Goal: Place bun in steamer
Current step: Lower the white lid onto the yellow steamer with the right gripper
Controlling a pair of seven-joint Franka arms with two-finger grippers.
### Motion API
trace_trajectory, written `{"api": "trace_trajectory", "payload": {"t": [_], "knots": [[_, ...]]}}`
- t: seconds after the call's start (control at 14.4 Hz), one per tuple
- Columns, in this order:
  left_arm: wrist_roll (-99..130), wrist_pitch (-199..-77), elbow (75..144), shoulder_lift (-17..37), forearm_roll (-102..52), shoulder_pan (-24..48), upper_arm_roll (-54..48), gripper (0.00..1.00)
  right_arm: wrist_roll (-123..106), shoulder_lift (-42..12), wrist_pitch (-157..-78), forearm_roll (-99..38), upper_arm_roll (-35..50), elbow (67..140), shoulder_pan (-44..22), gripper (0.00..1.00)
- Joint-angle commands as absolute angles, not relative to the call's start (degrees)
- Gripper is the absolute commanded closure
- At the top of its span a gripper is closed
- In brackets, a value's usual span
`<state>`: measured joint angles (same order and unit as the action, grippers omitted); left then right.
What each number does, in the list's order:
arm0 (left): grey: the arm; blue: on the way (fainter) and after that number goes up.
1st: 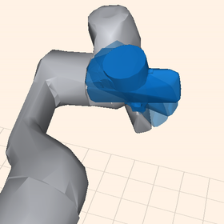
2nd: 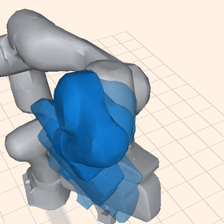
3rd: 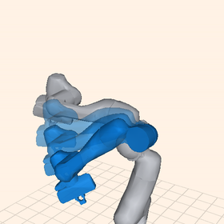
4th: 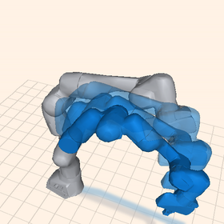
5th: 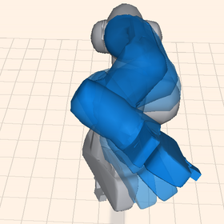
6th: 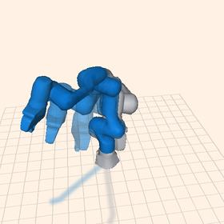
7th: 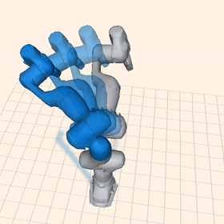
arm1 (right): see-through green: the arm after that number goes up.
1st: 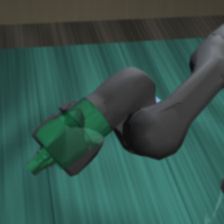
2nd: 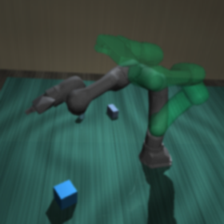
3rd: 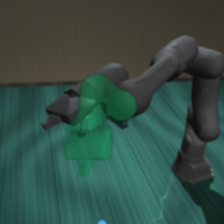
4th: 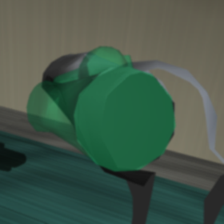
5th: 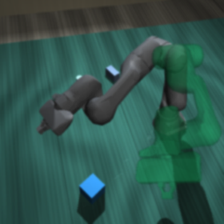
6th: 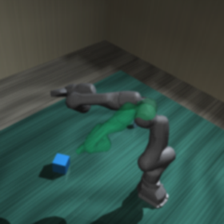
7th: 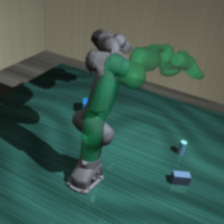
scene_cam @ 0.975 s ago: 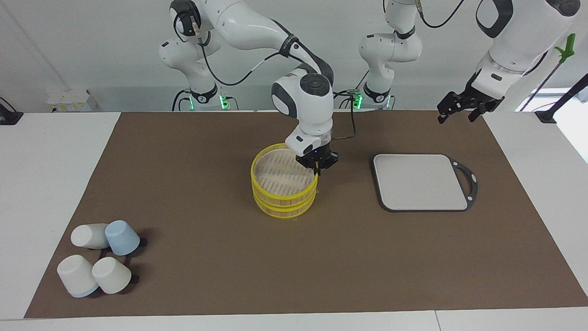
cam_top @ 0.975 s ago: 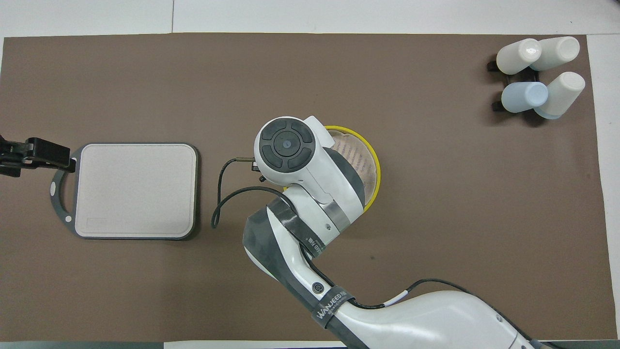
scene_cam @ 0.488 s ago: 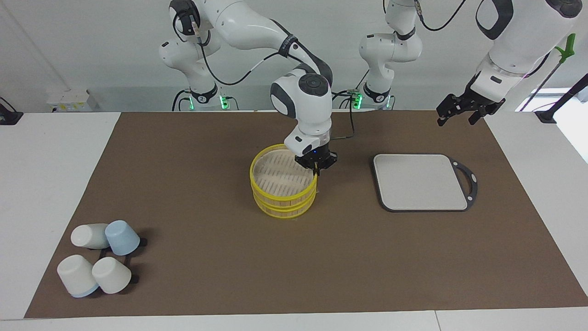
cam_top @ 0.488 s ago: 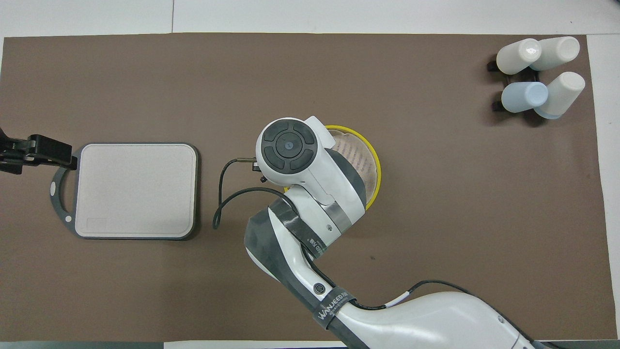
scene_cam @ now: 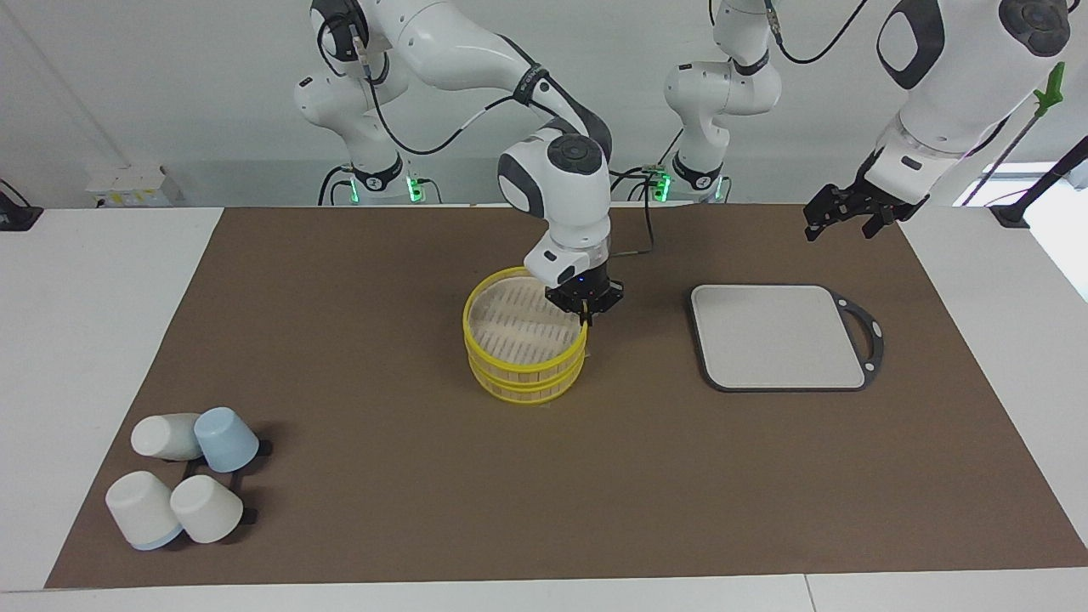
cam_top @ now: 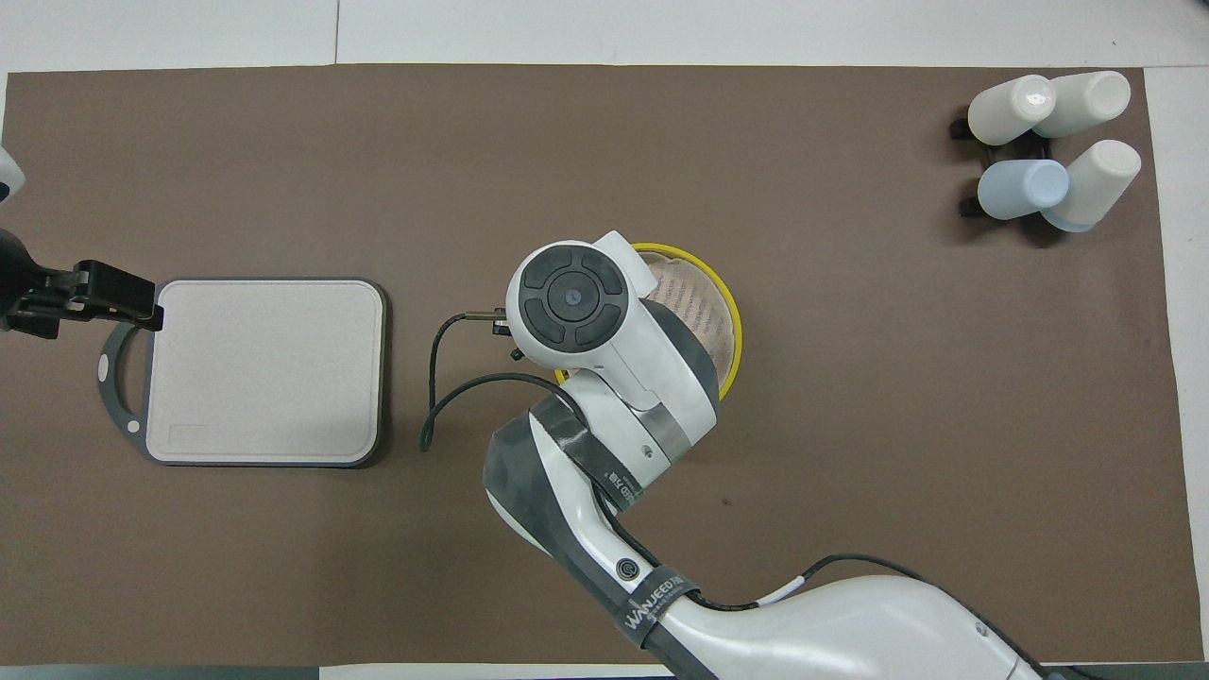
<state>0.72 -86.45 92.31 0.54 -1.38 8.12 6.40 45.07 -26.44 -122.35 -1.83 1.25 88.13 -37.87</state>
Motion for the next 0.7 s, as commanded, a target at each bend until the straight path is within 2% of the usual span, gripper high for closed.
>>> {"api": "trace_trajectory", "payload": {"t": [0.0, 0.63], "knots": [[0.09, -84.81, 90.70, 0.97, -0.44, 9.05, 6.86, 0.00, 43.77, -24.70, -123.31, -0.97, 1.67, 91.32, -37.35, 1.00], [0.09, -84.73, 90.70, 0.62, -0.44, 8.44, 6.42, 0.00, 43.68, -24.70, -124.45, -1.05, 1.67, 91.67, -37.18, 1.00]]}}
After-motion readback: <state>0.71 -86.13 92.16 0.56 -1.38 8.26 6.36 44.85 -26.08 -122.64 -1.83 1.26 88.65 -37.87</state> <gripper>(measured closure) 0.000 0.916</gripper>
